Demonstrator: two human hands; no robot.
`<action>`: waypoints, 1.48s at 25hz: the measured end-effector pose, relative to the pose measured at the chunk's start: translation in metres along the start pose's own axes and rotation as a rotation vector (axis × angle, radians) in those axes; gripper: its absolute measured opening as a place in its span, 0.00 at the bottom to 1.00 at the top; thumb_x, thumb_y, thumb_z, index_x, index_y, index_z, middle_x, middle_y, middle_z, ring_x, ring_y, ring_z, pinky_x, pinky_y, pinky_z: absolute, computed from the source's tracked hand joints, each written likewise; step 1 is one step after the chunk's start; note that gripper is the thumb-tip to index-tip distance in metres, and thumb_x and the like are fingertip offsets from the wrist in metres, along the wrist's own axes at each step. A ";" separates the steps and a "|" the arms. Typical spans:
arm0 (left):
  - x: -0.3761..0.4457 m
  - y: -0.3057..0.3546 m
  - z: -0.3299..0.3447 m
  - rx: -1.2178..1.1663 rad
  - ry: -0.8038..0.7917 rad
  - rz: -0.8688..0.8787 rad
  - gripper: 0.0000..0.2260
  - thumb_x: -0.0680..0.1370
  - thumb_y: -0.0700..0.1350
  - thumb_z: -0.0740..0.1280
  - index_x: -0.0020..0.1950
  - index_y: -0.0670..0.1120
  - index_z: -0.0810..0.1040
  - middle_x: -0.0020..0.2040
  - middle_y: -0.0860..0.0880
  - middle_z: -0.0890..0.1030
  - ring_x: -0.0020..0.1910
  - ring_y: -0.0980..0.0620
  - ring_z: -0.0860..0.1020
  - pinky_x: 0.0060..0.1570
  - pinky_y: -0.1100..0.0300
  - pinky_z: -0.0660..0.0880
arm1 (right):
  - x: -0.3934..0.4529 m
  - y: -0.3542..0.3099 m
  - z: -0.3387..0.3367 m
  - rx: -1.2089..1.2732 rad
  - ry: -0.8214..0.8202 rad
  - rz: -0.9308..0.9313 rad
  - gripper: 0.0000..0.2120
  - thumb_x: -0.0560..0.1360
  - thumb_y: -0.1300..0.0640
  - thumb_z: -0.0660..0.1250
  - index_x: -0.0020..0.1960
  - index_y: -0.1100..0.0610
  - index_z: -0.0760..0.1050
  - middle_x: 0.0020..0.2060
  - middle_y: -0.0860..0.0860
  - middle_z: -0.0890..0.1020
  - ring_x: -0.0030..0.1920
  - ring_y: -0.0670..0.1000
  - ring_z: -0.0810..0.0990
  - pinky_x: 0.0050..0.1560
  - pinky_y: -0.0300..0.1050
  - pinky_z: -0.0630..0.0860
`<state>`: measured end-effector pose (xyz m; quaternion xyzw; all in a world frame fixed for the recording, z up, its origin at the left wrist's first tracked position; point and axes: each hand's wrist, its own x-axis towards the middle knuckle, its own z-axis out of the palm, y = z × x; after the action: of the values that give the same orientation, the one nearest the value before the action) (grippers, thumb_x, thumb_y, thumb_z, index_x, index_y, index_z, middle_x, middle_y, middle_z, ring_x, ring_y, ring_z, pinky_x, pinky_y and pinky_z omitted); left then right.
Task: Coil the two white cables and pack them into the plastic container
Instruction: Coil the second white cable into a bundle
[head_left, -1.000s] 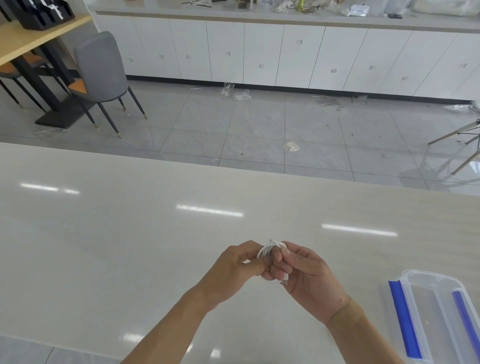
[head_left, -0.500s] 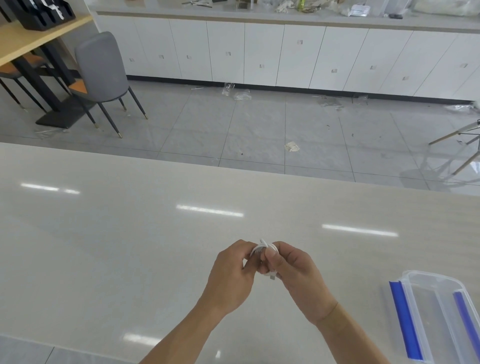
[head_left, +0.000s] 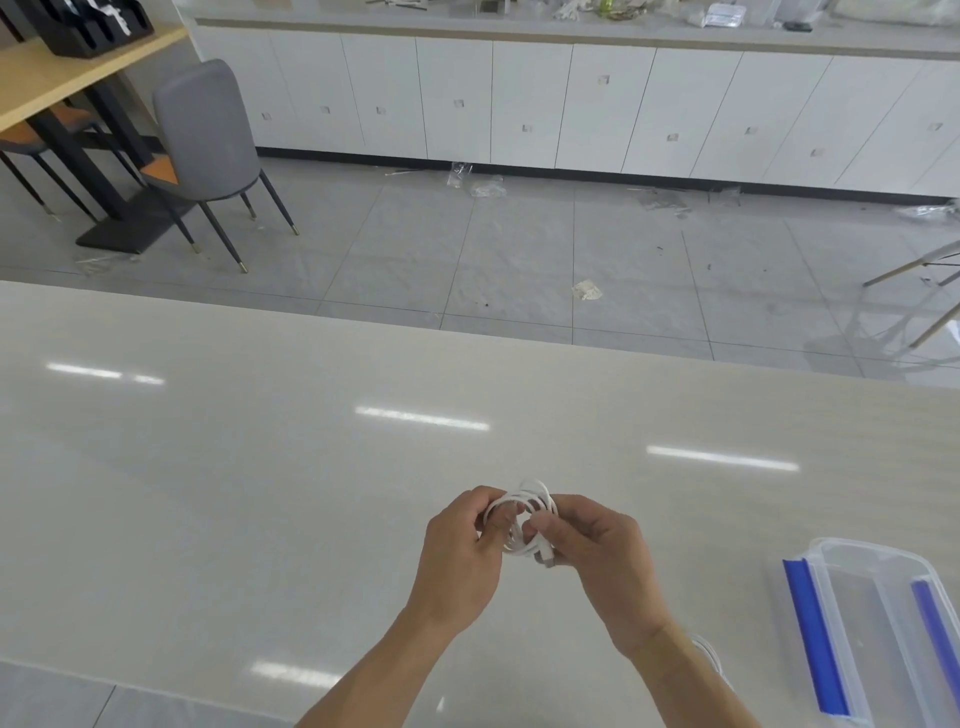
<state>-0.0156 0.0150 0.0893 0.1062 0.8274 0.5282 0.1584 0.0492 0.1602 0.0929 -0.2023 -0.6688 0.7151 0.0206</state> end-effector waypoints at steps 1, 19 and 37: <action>0.000 0.000 0.000 -0.018 -0.006 -0.015 0.06 0.81 0.46 0.66 0.46 0.51 0.82 0.39 0.54 0.83 0.39 0.52 0.80 0.42 0.51 0.80 | 0.000 0.000 -0.001 0.038 -0.019 0.020 0.07 0.76 0.61 0.72 0.45 0.52 0.87 0.39 0.52 0.89 0.38 0.48 0.84 0.39 0.38 0.80; -0.008 -0.005 0.020 -0.293 0.035 -0.168 0.07 0.80 0.43 0.67 0.46 0.52 0.83 0.41 0.56 0.86 0.41 0.57 0.82 0.40 0.69 0.75 | 0.002 0.014 0.001 -0.037 0.153 0.086 0.09 0.77 0.59 0.72 0.41 0.49 0.87 0.42 0.42 0.83 0.39 0.48 0.85 0.40 0.43 0.84; -0.009 -0.024 0.024 -0.130 -0.044 -0.084 0.04 0.80 0.44 0.67 0.49 0.52 0.80 0.43 0.55 0.84 0.43 0.53 0.84 0.43 0.56 0.84 | -0.003 0.037 0.012 0.022 0.266 0.103 0.10 0.78 0.60 0.68 0.44 0.52 0.87 0.37 0.54 0.87 0.37 0.49 0.79 0.44 0.51 0.78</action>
<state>0.0012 0.0223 0.0596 0.0722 0.7914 0.5712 0.2052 0.0573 0.1444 0.0579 -0.3292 -0.6410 0.6893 0.0748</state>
